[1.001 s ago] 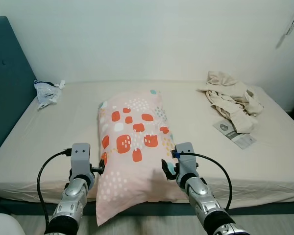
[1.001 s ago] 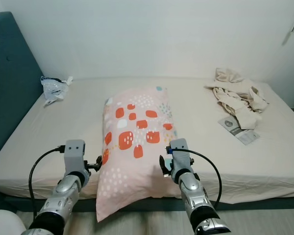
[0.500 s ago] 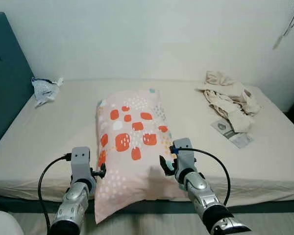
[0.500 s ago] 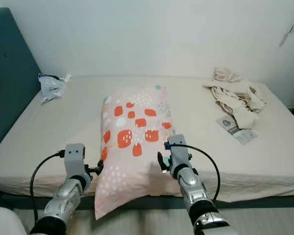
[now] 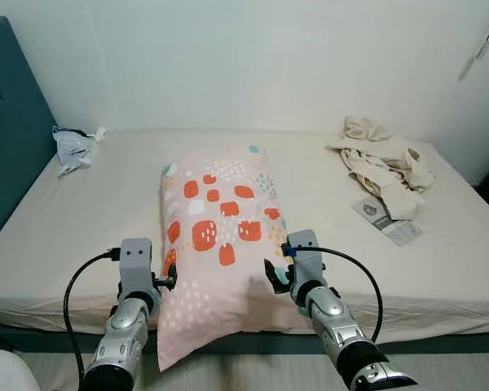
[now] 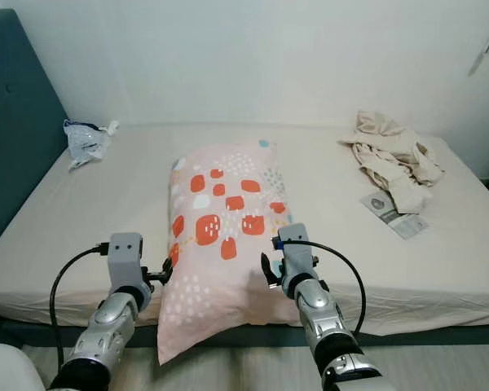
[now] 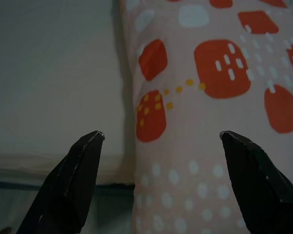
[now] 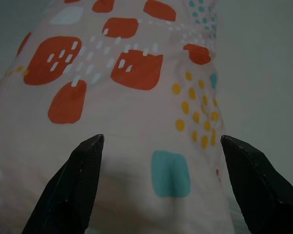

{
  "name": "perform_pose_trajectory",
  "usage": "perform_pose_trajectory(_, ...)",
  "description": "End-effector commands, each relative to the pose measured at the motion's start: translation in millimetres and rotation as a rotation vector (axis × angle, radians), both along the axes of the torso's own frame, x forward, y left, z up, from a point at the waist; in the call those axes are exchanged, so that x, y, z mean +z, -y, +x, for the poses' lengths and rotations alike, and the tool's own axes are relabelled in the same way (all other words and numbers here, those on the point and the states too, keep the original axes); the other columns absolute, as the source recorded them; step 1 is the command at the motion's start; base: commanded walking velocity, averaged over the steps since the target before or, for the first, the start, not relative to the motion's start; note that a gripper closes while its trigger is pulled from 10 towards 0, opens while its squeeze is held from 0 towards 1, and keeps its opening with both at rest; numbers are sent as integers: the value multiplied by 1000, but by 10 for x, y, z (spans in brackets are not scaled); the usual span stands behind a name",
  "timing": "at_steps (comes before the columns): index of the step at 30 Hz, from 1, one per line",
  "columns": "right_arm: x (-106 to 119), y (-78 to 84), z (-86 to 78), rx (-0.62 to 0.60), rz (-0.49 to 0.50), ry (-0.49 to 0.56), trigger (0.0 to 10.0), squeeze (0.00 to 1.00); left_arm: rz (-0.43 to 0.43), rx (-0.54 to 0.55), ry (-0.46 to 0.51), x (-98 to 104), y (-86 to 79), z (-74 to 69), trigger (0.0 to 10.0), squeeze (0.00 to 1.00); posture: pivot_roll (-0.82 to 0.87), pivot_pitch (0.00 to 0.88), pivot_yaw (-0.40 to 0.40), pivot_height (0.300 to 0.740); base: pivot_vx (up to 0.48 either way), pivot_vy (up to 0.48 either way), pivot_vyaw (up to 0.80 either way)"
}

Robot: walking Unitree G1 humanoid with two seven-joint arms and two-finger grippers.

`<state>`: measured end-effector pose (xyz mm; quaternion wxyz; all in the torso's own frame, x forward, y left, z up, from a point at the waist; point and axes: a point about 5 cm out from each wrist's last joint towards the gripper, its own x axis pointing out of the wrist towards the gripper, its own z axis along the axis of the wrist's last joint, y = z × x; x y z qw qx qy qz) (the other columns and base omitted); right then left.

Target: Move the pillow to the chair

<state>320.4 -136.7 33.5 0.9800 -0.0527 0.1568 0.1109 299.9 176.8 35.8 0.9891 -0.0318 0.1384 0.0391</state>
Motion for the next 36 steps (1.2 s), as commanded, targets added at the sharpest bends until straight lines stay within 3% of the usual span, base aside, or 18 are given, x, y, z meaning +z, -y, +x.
perform_pose_trajectory(1,-43,12,-34,-10,6,-12,10000,0,7,-2,-2,-16,-24,-12,10000,0,-31,63,-12,705,334,0,0)
perform_pose_trajectory(17,-60,29,-48,9,-9,-19,10000,0,0,7,1,-25,-9,-22,10000,0,-35,40,-33,705,337,0,0)
perform_pose_trajectory(36,-83,18,-70,23,-7,-27,10000,0,6,18,-8,-66,-56,-66,10000,0,-32,49,-38,705,0,0,0)
